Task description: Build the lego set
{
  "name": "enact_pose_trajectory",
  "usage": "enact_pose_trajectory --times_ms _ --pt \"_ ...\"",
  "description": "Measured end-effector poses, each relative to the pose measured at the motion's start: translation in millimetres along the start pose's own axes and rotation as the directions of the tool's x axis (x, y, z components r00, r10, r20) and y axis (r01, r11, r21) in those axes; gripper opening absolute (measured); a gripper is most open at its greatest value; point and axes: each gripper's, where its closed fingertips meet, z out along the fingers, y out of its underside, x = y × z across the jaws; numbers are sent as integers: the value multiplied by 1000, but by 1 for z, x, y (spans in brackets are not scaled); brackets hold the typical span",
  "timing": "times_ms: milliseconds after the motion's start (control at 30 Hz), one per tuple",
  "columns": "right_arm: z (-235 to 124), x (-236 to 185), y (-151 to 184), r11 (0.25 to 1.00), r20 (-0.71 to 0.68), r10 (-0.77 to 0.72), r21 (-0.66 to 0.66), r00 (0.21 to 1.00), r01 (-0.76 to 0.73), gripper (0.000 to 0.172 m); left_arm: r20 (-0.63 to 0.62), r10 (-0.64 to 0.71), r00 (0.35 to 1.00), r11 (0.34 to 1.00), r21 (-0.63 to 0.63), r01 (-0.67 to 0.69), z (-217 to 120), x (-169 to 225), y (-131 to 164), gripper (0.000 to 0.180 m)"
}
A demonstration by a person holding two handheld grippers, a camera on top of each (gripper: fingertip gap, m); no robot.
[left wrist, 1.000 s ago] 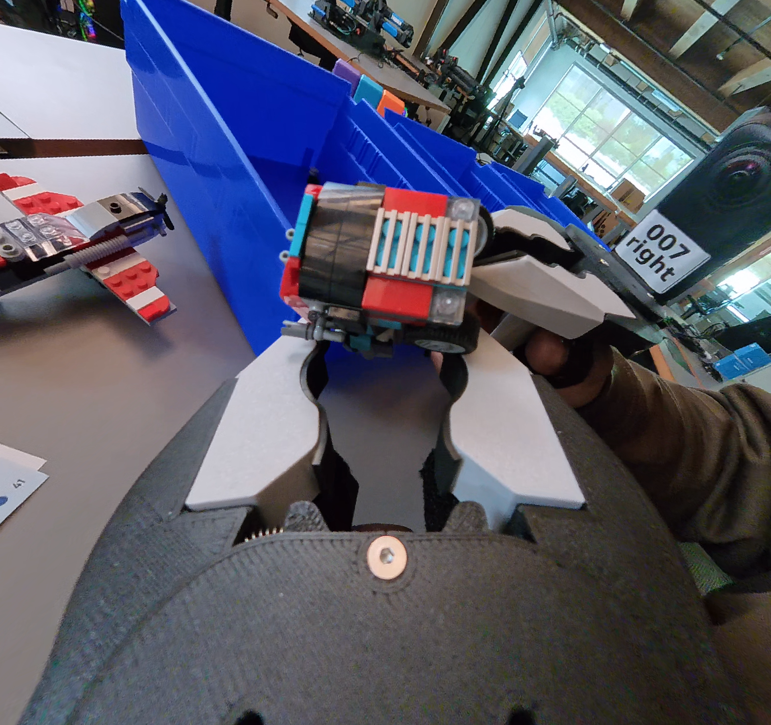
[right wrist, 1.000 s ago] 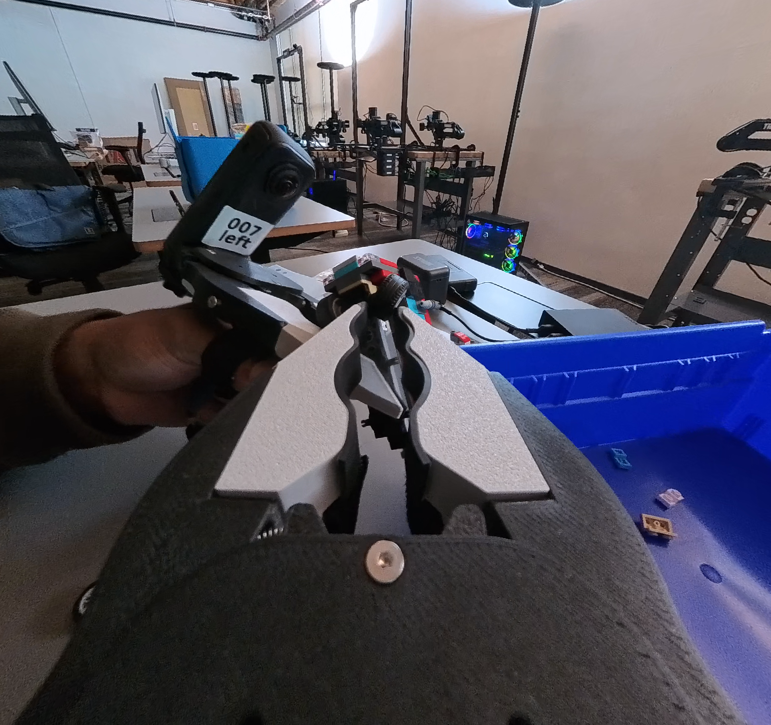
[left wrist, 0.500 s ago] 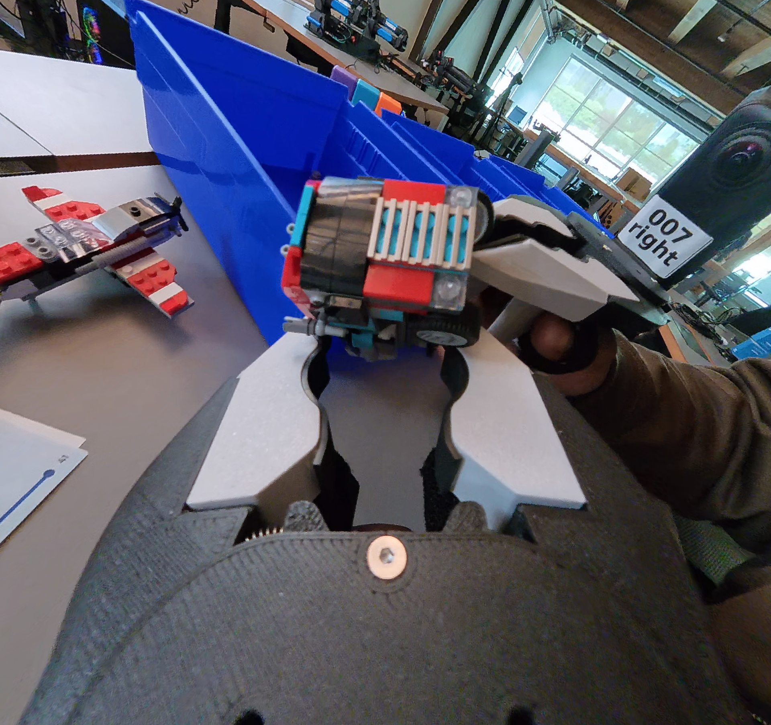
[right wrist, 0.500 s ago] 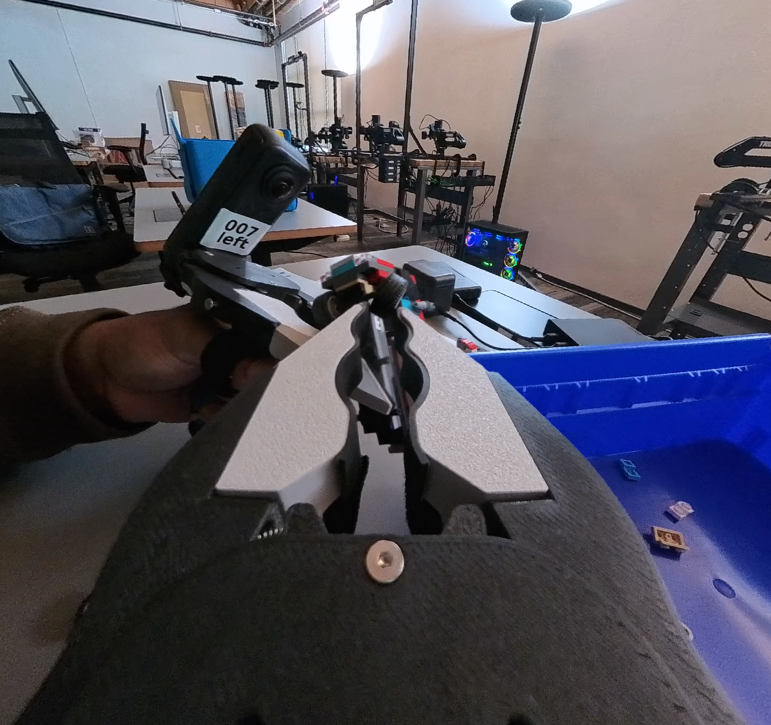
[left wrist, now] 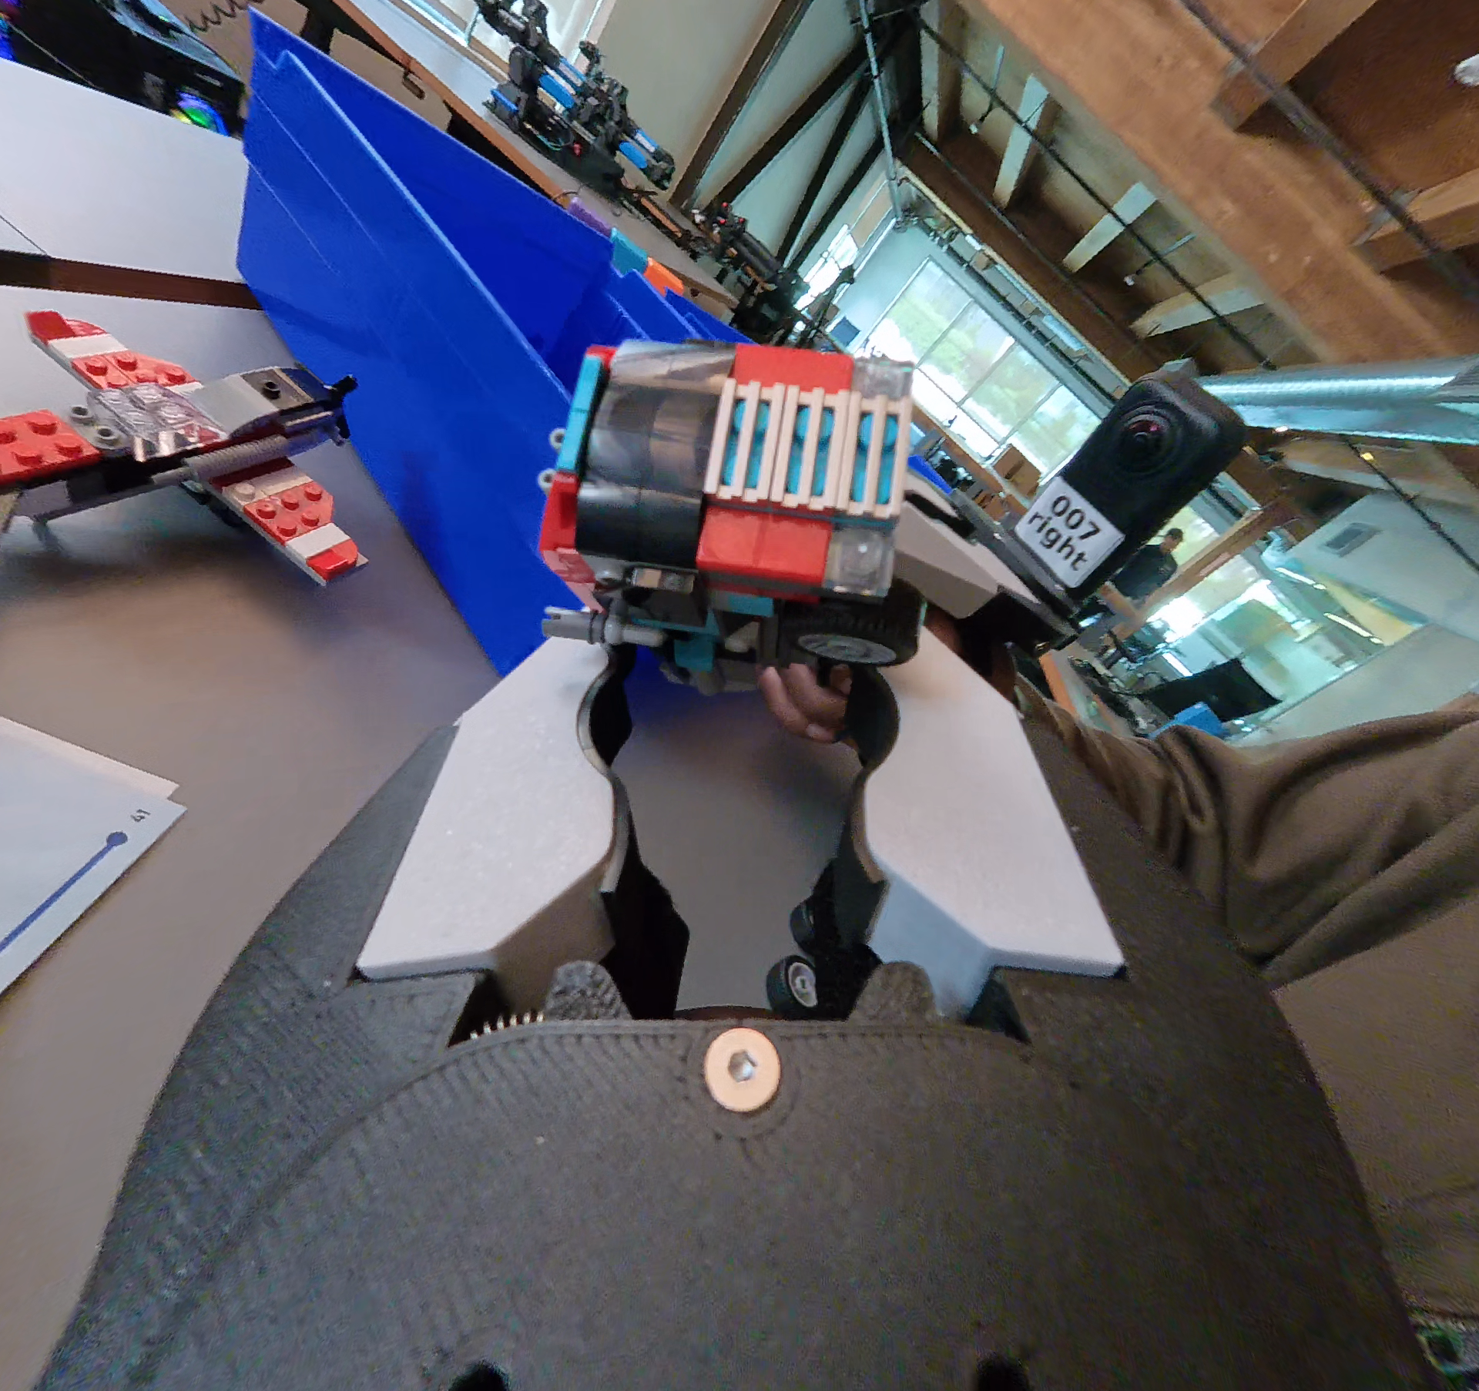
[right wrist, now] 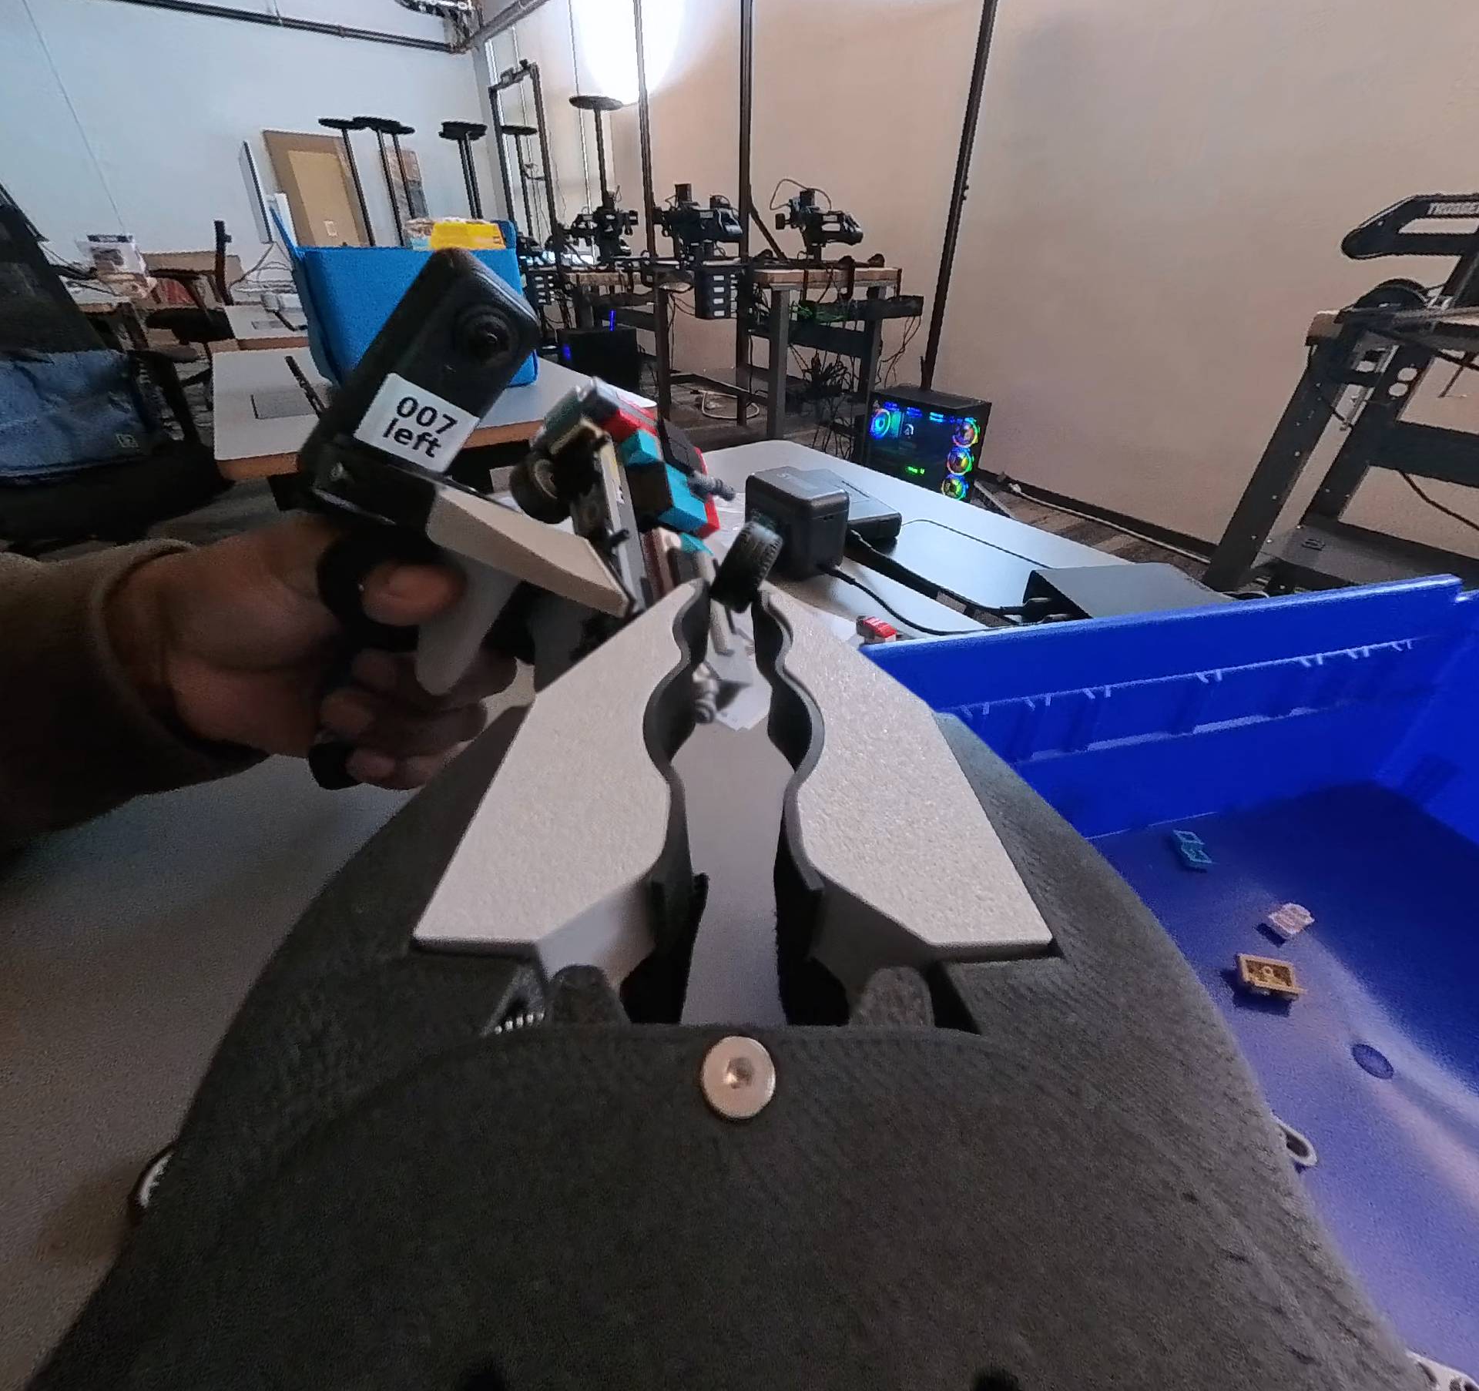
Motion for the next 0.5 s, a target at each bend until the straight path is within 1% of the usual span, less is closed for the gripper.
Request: enact_pose_trajectory --times_ms 233,300,500 --pt "5 -3 13 998 16 18 -63 1000 -17 11 -106 -88 990 995 45 93 -2 10 -7 53" --pt "6 -7 15 997 36 28 -74 999 -25 11 -112 -99 989 992 61 106 -2 11 -9 53" --pt "7 -8 17 996 32 43 -73 999 -41 11 -99 -88 991 992 82 96 -2 10 -11 53"
